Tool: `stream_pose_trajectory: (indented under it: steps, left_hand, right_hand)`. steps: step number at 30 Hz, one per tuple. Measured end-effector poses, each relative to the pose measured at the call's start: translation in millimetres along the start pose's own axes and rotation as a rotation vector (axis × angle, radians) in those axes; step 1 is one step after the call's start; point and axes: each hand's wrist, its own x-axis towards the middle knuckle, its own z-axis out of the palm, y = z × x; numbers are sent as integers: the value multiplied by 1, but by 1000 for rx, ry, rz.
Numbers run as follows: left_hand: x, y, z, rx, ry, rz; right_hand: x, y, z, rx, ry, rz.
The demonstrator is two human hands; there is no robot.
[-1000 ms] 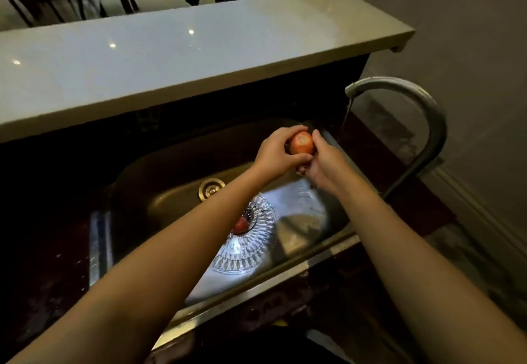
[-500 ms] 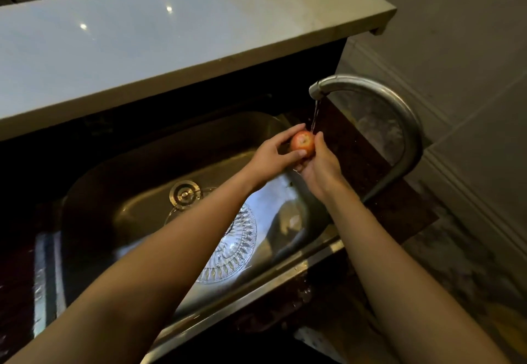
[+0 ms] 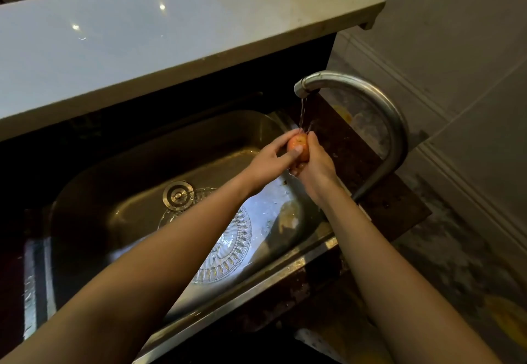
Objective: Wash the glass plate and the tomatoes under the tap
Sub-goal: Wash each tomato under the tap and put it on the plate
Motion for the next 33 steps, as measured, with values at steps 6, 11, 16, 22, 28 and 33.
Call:
stream_pose_trajectory:
  steps: [6, 11, 16, 22, 28, 33]
  left_hand:
    - [20, 26, 20, 185, 119, 33]
    - [19, 37, 24, 549, 308, 287]
    - [18, 34, 23, 581, 293, 385]
    - [28, 37, 24, 522, 556, 142]
    - [21, 37, 21, 487, 423, 273]
    - [18, 40, 14, 662, 382, 348]
  right_hand:
    - [3, -17, 1, -343, 62, -164]
    - [7, -38, 2, -482, 153, -79]
    - [11, -57, 8, -480, 108, -42]
    - [4, -44, 18, -573, 83, -276]
    - [20, -55, 16, -397, 63, -83]
    - [17, -53, 23, -541, 114, 6]
